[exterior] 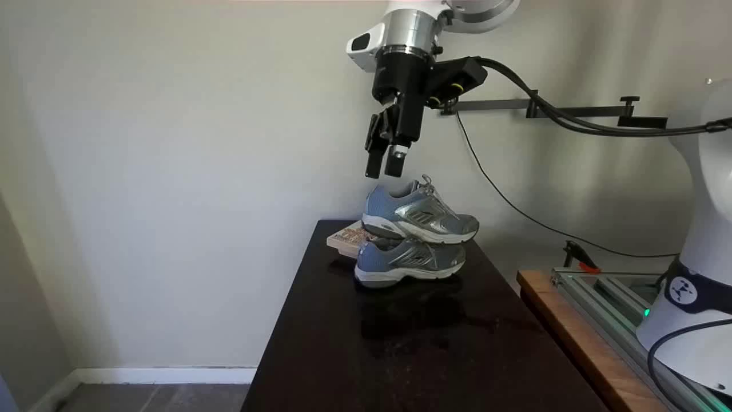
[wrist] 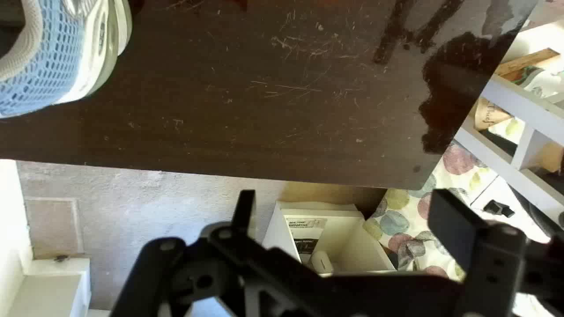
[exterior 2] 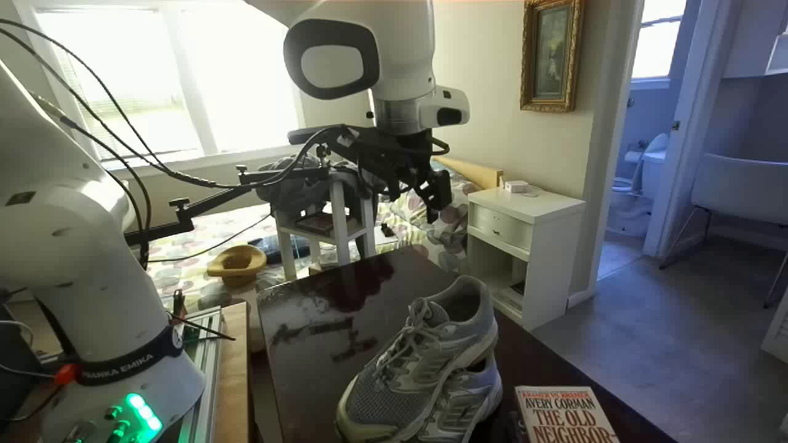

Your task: Put the shoe on the table, then turn both shoes to the right

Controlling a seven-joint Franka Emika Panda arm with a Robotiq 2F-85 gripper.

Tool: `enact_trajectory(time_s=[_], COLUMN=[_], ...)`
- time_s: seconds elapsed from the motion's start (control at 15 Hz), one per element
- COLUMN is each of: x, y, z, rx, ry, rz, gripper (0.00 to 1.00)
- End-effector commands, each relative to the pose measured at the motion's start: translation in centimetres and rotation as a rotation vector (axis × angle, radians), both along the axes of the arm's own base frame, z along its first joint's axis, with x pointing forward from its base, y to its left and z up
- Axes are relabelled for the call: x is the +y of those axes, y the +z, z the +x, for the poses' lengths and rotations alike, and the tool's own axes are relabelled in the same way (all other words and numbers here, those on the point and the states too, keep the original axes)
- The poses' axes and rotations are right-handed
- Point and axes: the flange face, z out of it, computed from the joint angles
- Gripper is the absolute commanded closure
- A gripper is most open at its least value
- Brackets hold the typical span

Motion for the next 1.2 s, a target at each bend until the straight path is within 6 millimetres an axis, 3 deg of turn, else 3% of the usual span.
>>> enact_trajectory(time_s=[0.0, 0.27, 0.73, 1.13], x=[0.0, -0.2, -5.6, -7.8], y=[0.0, 0.2, -0.8, -2.6], z=[0.0, 0.0, -1.3, -3.1], rx=[0.001, 0.007, 0.068, 0.225], ry=[0.0, -0.035, -0.393, -0.598], rz=[0.0, -0.035, -0.227, -0.261], gripper=[0.0, 0.0, 0.0, 0.0])
